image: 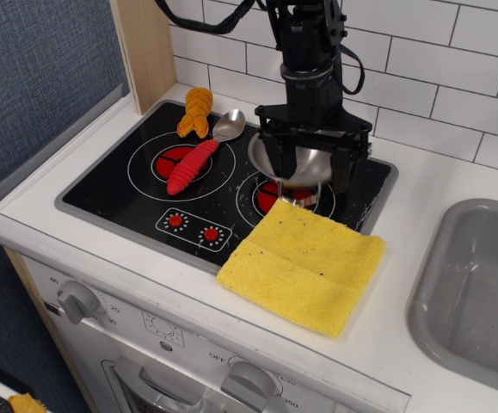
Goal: Move the the bowl to the upper cooktop
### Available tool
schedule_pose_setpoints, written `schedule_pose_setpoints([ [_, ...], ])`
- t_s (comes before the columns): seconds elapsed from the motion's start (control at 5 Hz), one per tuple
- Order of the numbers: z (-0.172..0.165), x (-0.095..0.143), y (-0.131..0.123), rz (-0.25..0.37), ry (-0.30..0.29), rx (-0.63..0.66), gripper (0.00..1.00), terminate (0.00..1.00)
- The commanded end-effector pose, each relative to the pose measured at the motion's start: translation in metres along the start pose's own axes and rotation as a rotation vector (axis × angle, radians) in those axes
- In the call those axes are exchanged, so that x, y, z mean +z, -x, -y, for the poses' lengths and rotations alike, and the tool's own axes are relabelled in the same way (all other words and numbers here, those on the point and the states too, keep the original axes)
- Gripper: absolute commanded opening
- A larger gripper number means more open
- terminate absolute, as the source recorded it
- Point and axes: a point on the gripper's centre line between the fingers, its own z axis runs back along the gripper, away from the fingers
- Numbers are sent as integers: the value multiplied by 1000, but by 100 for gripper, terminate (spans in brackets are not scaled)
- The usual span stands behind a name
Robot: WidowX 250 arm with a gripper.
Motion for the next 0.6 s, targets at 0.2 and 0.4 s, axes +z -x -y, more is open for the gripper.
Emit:
schedule_pose_setpoints([
  [0.2, -4, 24, 3, 74, -73, -108, 100, 0],
  [0.4, -3, 22, 3, 103, -62, -105, 100, 0],
])
